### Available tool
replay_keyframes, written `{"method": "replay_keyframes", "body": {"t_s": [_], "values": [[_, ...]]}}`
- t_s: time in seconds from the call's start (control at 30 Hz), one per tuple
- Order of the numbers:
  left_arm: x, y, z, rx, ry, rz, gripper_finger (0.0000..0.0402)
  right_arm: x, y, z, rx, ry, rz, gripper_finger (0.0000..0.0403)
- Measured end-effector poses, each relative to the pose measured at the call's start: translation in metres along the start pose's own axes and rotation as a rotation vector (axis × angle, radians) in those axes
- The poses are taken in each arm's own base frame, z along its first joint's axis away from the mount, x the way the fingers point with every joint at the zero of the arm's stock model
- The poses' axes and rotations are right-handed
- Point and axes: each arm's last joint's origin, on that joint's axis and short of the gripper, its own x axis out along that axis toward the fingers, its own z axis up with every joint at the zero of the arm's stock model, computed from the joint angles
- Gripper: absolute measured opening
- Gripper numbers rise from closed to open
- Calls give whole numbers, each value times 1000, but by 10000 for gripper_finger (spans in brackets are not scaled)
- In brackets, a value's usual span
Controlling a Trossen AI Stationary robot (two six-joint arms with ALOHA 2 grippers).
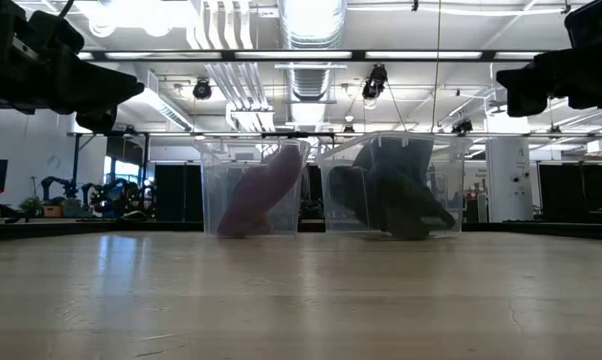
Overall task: Pick and place caps into container
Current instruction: Return to Home Position
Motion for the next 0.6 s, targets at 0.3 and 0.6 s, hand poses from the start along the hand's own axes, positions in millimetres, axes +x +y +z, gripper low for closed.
{"method": "replay_keyframes", "body": {"t_s": [0.3,0.6], "values": [[0,0,0,0,0,0,67,4,0,-5,244,65,-2,228],[0,0,0,0,1,-1,67,5,0,-7,280,85,-5,228]]}}
